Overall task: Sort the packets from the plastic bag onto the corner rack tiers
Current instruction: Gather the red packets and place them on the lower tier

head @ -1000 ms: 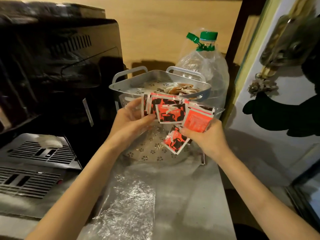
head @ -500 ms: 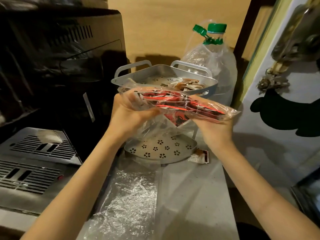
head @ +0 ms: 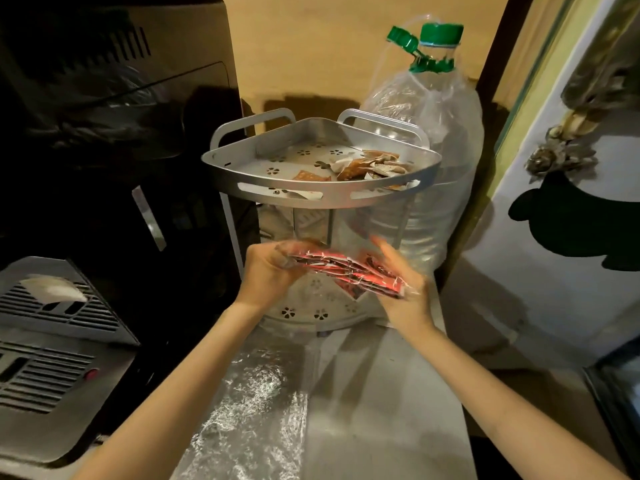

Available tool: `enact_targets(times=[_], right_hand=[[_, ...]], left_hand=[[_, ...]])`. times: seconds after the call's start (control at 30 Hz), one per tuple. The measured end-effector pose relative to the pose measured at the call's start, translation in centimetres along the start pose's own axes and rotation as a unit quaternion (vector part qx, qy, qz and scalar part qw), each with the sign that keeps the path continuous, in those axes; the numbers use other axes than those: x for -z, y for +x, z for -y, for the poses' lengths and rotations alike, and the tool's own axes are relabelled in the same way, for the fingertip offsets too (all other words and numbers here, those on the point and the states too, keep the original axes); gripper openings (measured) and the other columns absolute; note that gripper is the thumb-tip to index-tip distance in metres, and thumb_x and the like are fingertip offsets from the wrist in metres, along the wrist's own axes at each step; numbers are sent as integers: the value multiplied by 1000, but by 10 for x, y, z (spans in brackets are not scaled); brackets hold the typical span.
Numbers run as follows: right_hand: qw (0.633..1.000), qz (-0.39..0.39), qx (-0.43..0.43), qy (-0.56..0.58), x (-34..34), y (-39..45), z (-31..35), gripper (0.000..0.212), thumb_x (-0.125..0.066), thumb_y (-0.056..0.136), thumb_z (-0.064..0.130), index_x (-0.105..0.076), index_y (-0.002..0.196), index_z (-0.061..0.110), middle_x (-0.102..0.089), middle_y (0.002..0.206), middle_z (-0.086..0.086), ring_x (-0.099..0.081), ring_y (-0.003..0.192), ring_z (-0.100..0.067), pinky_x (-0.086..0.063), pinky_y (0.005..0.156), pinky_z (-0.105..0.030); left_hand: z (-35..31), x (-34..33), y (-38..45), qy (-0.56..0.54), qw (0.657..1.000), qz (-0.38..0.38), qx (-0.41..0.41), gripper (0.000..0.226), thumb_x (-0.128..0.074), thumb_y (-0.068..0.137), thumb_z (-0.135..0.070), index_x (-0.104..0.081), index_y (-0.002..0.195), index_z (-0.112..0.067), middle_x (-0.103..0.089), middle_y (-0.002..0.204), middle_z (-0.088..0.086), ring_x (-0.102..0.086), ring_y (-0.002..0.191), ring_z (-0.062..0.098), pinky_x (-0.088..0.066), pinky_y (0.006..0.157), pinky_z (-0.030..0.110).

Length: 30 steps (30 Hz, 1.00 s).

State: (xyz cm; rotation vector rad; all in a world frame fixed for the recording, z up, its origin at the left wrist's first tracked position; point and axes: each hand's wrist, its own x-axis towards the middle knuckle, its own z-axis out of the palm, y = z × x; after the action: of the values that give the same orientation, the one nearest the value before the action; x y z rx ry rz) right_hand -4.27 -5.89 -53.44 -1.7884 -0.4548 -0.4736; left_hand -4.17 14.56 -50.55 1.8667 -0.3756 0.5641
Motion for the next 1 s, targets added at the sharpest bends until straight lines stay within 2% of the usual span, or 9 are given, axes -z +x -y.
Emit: enact_targets(times=[0.1,0.23,0.37,0.43,0.5,0.6,0.77,0.87,1.0], right_hand=[[997,-1,-42,-59,-4,10,-23,37,-62,78,4,-72,89,38,-73,84,20,-66,85,3,-52,77,-15],[991,-8,-113,68,-17,24,-31,37,-56,78,-15,-67,94,16,-70,80,17,-65,79,9,-49,72,-9],[907,-18,-273,319,-22,34,-42,36,-46,83,-7,-74,68,10,-72,64,4,-68,70,-10,-54,65,-19],[913,11,-311,263,-22,39,-46,30,-54,81,-11,-68,70,12,-70,69,2,-66,77,-18,-56,70,-26],[952,112,-279,65,-17,45,-53,31,-71,70,-8,-63,83,18,-66,84,6,-63,88,-21,-54,79,-28],[924,202,-323,42,-5,53,-59,43,-76,70,5,-58,102,28,-63,94,12,-62,89,-10,-53,71,-13],[879,142,-415,186,0,62,-60,22,-65,80,12,-68,98,25,-66,113,-7,-64,99,-26,-52,86,-41],[884,103,-406,209,1,70,-53,14,-61,84,12,-69,92,20,-71,97,-2,-66,93,-24,-54,76,-33],[909,73,-374,167,-1,78,-45,15,-68,79,18,-72,90,28,-71,103,2,-68,93,-17,-54,80,-32]], left_hand=[[15,-5,2,8,998,-10,56,21,-76,68,-4,-71,88,-2,-72,81,11,-66,75,0,-52,66,14],[26,-15,12,30,987,9,156,31,-65,75,9,-63,105,6,-64,108,28,-65,96,21,-42,66,4],[50,-21,15,88,985,1,151,26,-74,71,-5,-69,96,-1,-71,93,13,-59,68,-6,-44,63,2],[64,-19,15,73,983,25,168,28,-76,68,-7,-69,95,-8,-73,86,0,-64,71,0,-51,70,13],[70,-14,14,19,978,57,200,36,-75,68,0,-67,101,-11,-72,79,-17,-67,76,-2,-54,73,23],[68,-9,18,-126,955,95,250,42,-66,69,14,-62,106,-4,-73,77,-18,-68,82,2,-53,70,17],[62,-4,31,-267,903,76,327,64,-89,32,-46,-72,88,-20,-73,95,6,-67,97,24,-52,87,35],[57,-5,37,-308,893,57,323,55,-87,38,-44,-74,84,-16,-74,90,5,-70,89,19,-56,78,31],[54,1,43,-215,931,10,295,21,-69,66,-35,-74,84,-26,-75,89,-5,-69,93,16,-50,92,38]])
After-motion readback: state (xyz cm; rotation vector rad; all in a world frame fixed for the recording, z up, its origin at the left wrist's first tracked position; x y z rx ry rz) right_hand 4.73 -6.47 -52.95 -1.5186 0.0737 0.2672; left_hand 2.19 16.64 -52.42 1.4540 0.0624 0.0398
